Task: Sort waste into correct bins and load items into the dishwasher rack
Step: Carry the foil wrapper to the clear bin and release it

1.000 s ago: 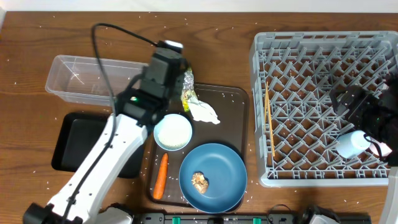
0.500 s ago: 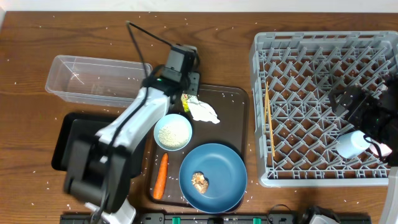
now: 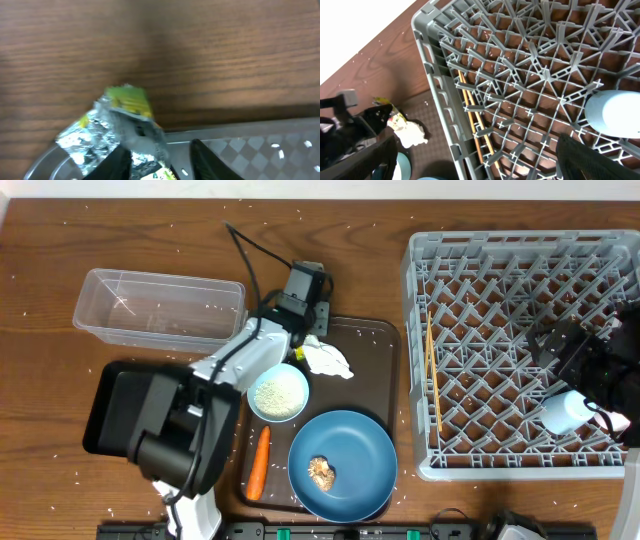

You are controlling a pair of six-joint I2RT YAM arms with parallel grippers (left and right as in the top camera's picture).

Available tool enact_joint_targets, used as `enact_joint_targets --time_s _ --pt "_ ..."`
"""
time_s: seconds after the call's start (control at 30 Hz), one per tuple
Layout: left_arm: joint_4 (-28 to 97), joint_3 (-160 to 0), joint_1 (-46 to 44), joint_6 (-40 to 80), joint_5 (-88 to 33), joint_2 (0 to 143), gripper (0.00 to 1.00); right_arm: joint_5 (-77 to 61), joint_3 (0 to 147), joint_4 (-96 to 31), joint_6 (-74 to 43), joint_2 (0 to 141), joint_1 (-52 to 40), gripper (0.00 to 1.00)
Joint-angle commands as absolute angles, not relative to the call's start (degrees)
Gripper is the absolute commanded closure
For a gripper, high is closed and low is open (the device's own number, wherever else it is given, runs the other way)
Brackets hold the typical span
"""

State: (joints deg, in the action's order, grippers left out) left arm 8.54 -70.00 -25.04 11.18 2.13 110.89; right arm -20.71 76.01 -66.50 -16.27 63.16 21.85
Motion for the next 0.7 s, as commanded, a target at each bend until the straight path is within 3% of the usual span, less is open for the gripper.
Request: enact_joint_targets --time_s 0.0,0.07,0.13,0.47,0.67 --pt "8.05 -70.28 -25.39 11.46 3.95 113.19 0.69 -20.36 76.38 -66.67 -15.57 63.0 21.34 0.06" --pt "7.97 -70.3 -25.39 11.46 5.52 113.27 0.75 -20.36 76.38 -66.85 -15.55 63.0 21.34 0.05" --pt "8.08 -70.43 -25.36 11.46 6.83 112.92 0.94 -20.36 76.38 -67.09 -15.55 63.0 21.34 0.05" --pt "15.57 -70.43 -25.85 11.51 6.94 96.68 0.94 -20.36 76.38 -68.4 -14.59 63.02 21.34 0.04" --pt "20.88 -70.41 -24.29 13.87 18.7 87.05 0.94 -20.34 76.38 -68.38 -14.04 63.0 21.34 0.04"
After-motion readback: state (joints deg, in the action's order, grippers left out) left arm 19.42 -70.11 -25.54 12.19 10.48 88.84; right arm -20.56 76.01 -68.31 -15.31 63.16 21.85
